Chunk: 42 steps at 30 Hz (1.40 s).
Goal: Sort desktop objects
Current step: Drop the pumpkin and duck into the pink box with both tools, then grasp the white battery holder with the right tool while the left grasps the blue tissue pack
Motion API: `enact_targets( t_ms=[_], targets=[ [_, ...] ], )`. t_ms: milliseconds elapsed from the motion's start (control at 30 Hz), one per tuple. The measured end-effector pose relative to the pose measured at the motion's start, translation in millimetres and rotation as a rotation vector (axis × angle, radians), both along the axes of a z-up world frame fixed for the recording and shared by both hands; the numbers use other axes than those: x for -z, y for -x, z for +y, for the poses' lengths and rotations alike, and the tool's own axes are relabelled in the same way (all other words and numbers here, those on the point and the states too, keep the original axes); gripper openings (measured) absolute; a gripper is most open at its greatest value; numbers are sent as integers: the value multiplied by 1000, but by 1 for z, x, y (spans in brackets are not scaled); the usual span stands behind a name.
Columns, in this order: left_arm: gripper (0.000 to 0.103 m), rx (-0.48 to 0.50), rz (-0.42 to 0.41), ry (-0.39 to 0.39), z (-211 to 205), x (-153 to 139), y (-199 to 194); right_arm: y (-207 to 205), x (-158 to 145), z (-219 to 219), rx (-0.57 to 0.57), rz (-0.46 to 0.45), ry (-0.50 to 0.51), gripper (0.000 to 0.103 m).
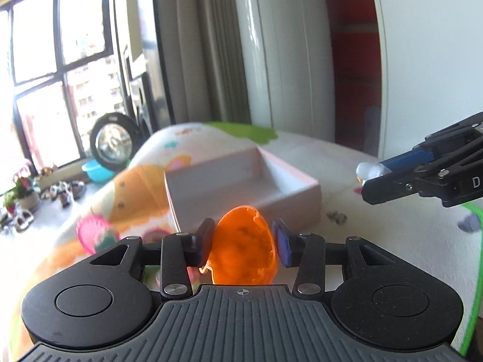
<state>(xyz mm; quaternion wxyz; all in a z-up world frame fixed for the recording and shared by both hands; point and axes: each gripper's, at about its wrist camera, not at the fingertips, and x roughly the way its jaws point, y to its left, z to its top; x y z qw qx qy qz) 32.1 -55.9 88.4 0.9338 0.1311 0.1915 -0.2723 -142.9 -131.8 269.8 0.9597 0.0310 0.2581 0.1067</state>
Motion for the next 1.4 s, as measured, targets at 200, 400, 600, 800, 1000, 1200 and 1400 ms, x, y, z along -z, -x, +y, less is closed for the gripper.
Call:
enact_targets(
  t_ms=[200, 400, 600, 800, 1000, 1200, 1400],
  targets=[
    [76, -66, 41, 122, -3, -27, -82, -106, -3, -18, 142, -6, -73, 62],
    [96, -81, 44, 65, 38, 10, -46, -139, 40, 2, 52, 77, -106, 64],
    [96, -2, 24, -140, 27, 68, -6, -159, 73, 10, 23, 240, -113, 63],
    [98, -29, 140, -62, 43, 80, -12, -123, 71, -2, 20, 290, -75, 61],
    [100, -40, 158, -78, 53, 86, -7, -76, 57, 0, -9, 253, -46, 64],
    [100, -214, 167, -86, 83, 86, -23, -23, 39, 39, -143, 45, 59, 76],
    [101, -202, 153, -33, 103, 71, -10, -26, 73, 81, -266, 146, 74, 76]
  ],
)
